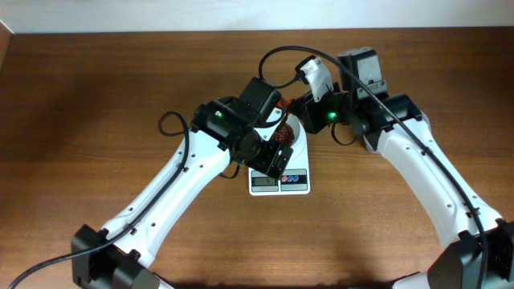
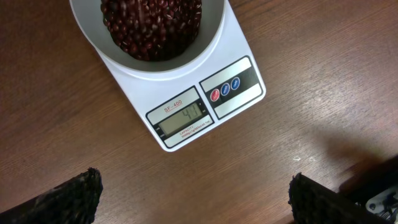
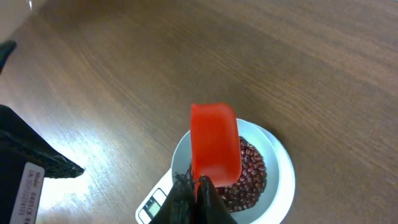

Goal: Scoop item into bowl and weigh 50g on scale
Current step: 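Carry the scoop to the bowl and pour the beans in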

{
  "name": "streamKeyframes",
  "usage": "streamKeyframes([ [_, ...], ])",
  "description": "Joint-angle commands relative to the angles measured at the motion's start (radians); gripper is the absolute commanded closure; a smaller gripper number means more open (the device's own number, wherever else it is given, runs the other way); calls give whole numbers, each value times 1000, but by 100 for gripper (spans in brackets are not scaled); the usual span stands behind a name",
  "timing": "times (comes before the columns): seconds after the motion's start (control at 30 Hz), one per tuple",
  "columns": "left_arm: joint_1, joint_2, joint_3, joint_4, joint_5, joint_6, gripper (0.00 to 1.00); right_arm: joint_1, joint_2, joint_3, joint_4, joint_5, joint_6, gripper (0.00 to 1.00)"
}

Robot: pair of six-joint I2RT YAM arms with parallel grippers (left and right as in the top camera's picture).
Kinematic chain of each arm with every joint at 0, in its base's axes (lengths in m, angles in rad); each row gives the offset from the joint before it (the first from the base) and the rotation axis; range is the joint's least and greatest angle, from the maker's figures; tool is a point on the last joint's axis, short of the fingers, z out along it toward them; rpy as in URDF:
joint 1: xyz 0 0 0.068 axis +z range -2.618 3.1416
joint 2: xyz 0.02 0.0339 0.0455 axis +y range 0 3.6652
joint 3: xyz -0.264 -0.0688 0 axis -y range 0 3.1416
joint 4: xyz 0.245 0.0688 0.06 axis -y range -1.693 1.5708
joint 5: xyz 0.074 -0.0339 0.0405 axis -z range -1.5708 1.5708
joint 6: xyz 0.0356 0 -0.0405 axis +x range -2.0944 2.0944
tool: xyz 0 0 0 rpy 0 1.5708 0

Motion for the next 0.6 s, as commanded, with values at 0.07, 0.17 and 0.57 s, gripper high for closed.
streamKeyframes([
  [0.07,-2,-1,13,2,-4,2,1,-20,-25,5,5,-23,66,96],
  [0.17,-2,-1,13,2,-4,2,1,-20,-25,5,5,-22,66,96],
  [0.57,-2,-1,13,2,-4,2,1,-20,-25,5,-2,-22,65,96],
])
